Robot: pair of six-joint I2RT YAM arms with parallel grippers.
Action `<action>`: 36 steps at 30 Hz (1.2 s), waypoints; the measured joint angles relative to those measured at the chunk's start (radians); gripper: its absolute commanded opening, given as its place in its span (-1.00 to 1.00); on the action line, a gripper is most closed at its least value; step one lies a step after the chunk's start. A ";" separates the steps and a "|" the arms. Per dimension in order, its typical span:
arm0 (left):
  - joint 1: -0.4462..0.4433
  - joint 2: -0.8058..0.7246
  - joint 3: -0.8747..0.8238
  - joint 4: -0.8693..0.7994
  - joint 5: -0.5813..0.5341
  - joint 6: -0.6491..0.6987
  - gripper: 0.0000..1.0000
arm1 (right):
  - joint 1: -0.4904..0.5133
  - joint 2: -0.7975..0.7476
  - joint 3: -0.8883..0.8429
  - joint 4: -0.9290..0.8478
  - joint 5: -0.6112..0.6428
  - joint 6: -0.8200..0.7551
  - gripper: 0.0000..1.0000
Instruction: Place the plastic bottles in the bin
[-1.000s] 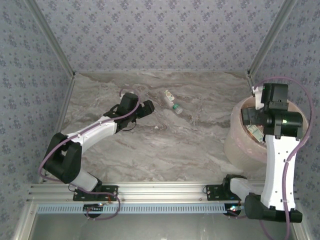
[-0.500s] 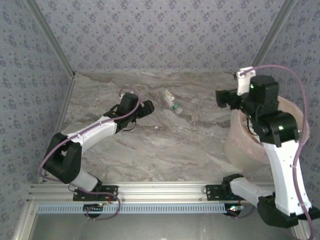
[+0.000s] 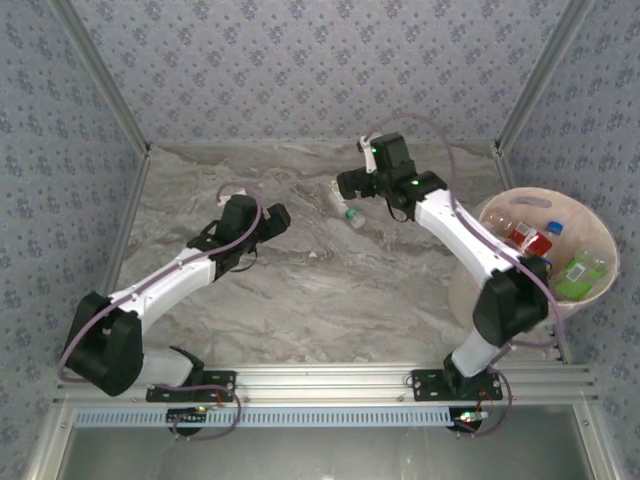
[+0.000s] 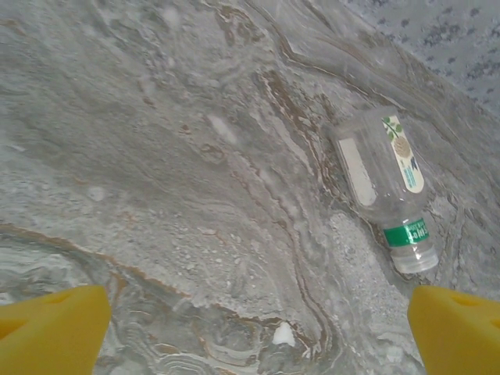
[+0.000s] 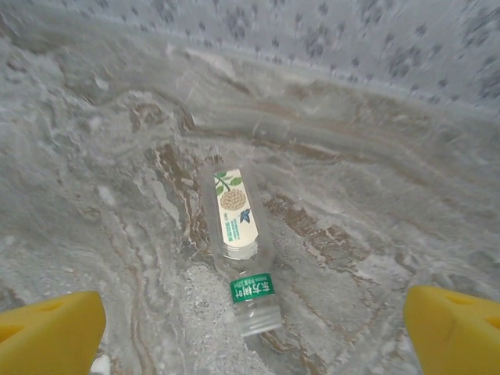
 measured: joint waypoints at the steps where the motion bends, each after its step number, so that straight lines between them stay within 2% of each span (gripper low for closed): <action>1: 0.005 -0.010 -0.008 -0.001 -0.004 -0.002 0.96 | 0.000 0.039 0.011 0.005 0.000 0.003 1.00; 12: 0.045 -0.088 -0.065 -0.032 -0.044 -0.014 0.96 | 0.000 0.477 0.278 0.014 -0.021 0.019 1.00; 17: 0.065 -0.107 -0.072 -0.043 -0.052 -0.015 0.96 | 0.000 0.599 0.391 -0.030 -0.047 0.021 0.97; 21: 0.076 -0.110 -0.072 -0.045 -0.053 -0.014 0.96 | 0.000 0.674 0.465 -0.055 -0.050 0.041 0.85; 26: 0.076 -0.112 -0.072 -0.045 -0.053 -0.014 0.96 | 0.000 0.700 0.475 -0.076 -0.029 0.080 0.41; 29: 0.076 -0.112 -0.076 -0.044 -0.052 -0.015 0.96 | 0.000 0.691 0.467 -0.063 -0.015 0.089 0.21; 32: 0.076 -0.112 -0.080 -0.044 -0.052 -0.015 0.96 | 0.000 0.632 0.412 -0.051 -0.003 0.074 0.14; 36: 0.076 -0.112 -0.084 -0.040 -0.050 -0.019 0.96 | 0.000 0.432 0.303 -0.042 0.005 0.031 0.12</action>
